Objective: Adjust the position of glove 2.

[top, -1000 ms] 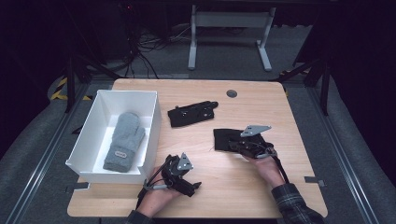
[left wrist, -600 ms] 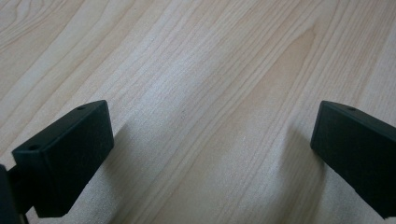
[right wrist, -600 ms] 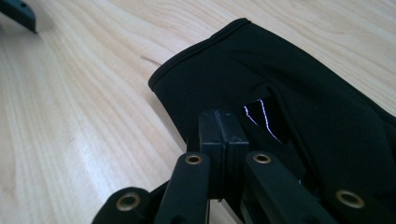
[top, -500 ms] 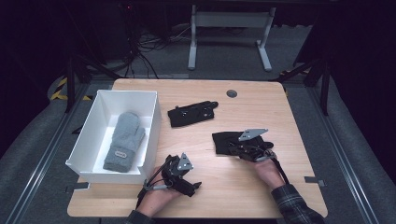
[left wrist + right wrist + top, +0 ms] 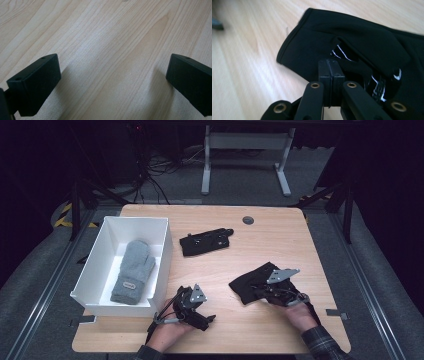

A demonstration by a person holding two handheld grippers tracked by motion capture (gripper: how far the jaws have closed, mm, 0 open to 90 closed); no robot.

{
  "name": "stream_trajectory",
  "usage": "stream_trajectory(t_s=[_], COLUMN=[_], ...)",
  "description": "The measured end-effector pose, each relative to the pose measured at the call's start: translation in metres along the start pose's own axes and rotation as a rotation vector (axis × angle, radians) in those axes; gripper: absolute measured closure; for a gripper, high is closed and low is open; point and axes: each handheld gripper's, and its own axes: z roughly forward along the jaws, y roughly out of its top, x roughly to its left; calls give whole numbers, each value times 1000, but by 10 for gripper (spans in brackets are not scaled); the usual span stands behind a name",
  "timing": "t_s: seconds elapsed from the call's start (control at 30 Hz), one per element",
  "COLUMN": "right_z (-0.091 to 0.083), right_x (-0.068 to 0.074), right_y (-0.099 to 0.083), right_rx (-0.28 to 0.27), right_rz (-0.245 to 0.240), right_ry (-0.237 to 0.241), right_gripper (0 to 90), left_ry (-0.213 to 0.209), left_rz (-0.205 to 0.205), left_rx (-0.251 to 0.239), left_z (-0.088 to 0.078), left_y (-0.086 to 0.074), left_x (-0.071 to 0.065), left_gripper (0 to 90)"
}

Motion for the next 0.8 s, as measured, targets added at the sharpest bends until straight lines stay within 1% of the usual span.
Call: stream_trajectory(t_s=[0.03,0.13,0.27,0.4,0.43,0.53,0.57,0.6,0.73,0.8], right_z=[-7,-17,-28,-39,-39,-45,-49,-50,-59,-63], right_x=[1,1,2,0,0,-4,-7,-9,-21,-25], right_y=[-7,-17,-27,-37,-37,-43,-47,-48,-56,-57], right_rx=[2,8,22,37,37,40,42,44,47,39], right_rz=[1,4,1,9,9,19,31,39,79,92], right_ry=[0,-4,-24,-47,-47,-61,-72,-74,-118,-128], right_gripper=[900,900,900,900,900,900,900,900,900,900], left_ry=[0,1,4,4,4,3,4,3,0,0], left_rz=[0,-1,0,2,2,2,2,2,2,2], left_rx=[-1,-2,-2,-2,-2,-2,-2,-2,-2,-2], left_z=[0,0,0,0,0,0,0,0,1,1], left_y=[0,0,0,0,0,0,0,0,1,1], left_x=[0,0,0,0,0,0,0,0,0,0], left_gripper=[1,1,1,1,1,1,1,1,0,0])
